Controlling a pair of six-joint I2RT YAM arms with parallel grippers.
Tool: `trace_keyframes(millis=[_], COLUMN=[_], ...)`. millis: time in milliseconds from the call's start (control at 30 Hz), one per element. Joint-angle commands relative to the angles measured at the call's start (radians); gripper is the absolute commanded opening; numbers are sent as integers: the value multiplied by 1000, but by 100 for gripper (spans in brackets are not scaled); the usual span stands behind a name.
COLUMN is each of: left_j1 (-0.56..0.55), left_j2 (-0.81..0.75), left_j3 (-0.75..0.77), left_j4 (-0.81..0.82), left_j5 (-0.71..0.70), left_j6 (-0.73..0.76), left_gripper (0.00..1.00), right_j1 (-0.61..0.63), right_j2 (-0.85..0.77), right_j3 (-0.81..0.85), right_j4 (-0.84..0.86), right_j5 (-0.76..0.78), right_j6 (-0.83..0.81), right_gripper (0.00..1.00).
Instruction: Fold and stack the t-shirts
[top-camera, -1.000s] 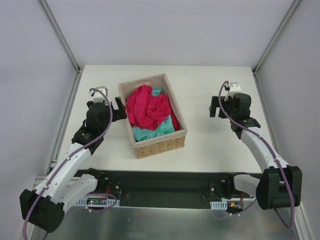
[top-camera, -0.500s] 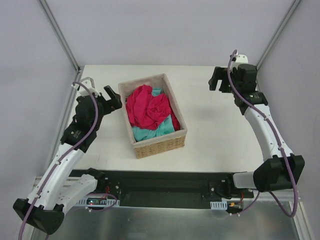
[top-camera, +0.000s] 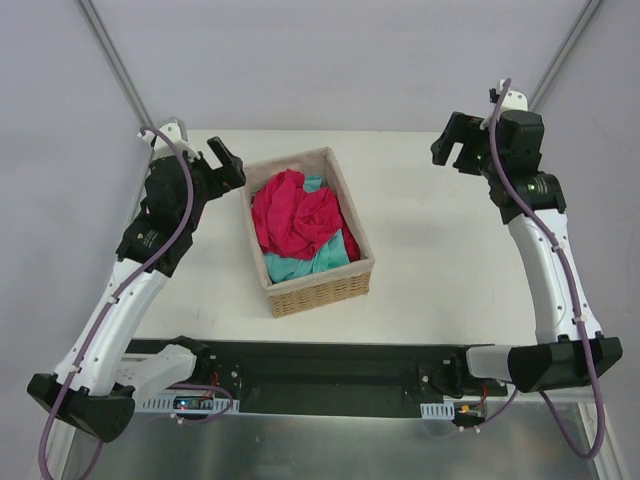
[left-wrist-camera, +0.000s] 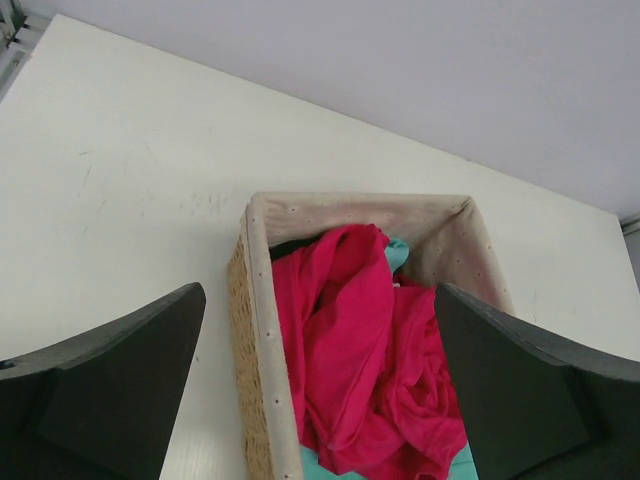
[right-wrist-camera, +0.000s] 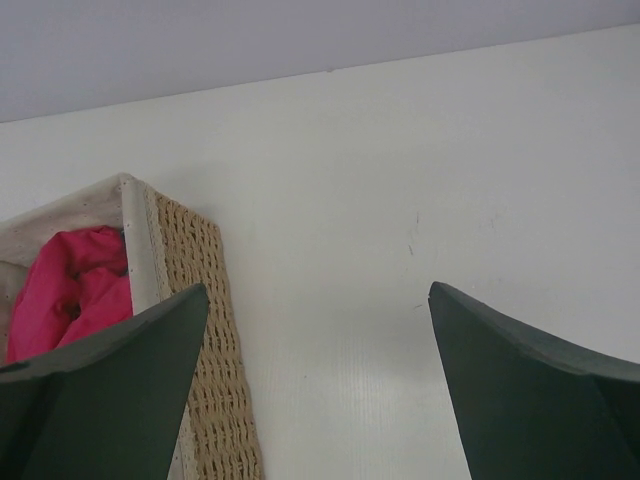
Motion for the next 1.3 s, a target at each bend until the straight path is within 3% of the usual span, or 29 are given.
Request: trace_keyframes(millis=[0, 33, 133, 200, 233, 300, 400, 567, 600, 733, 767, 833, 967, 1067, 1267], left_j1=[0, 0, 29, 89, 118, 187, 187, 189, 187, 184, 181, 175, 160, 126, 116], left_j2=[-18, -29, -69, -81, -75, -3, 148, 383, 425, 607, 642, 660, 730, 723, 724], left_j3=[-37, -96, -171, -192, -181, -141, 13, 259, 303, 522, 546, 586, 696, 733, 710], left_j4=[81, 182, 247, 272, 267, 183, -51, -288, -420, -700, -733, -797, -976, -1021, -1057], left_j5=[55, 54, 54, 149, 306, 458, 499, 637, 620, 580, 577, 517, 467, 386, 404], left_j6=[62, 72, -55, -84, -89, -72, -19, 53, 63, 77, 81, 55, -14, -22, -32], left_gripper=[99, 99, 99, 99, 99, 99, 99, 99, 99, 97, 89, 84, 83, 82, 66], right_j1=[-30, -30, -30, -31, -31, -30, -28, -7, -2, 13, 22, 32, 39, 45, 56], right_j2=[-74, -78, -53, -10, 11, 63, 135, 220, 250, 315, 323, 341, 376, 398, 425], right_j3=[-59, -71, -74, -71, -70, -76, -93, -88, -62, 7, 17, 39, 100, 128, 157], right_j4=[27, 39, 22, 8, -7, -13, 5, 59, 57, 36, 28, 27, 2, -1, -7], right_j5=[-77, -79, -42, -34, -39, -85, -144, -180, -183, -199, -192, -192, -192, -192, -199], right_j6=[39, 41, 41, 35, 35, -3, -19, -24, -22, -39, -44, -51, -73, -71, -74], right_gripper=[96, 96, 96, 96, 96, 96, 96, 96, 96, 96, 96, 96, 96, 96, 96])
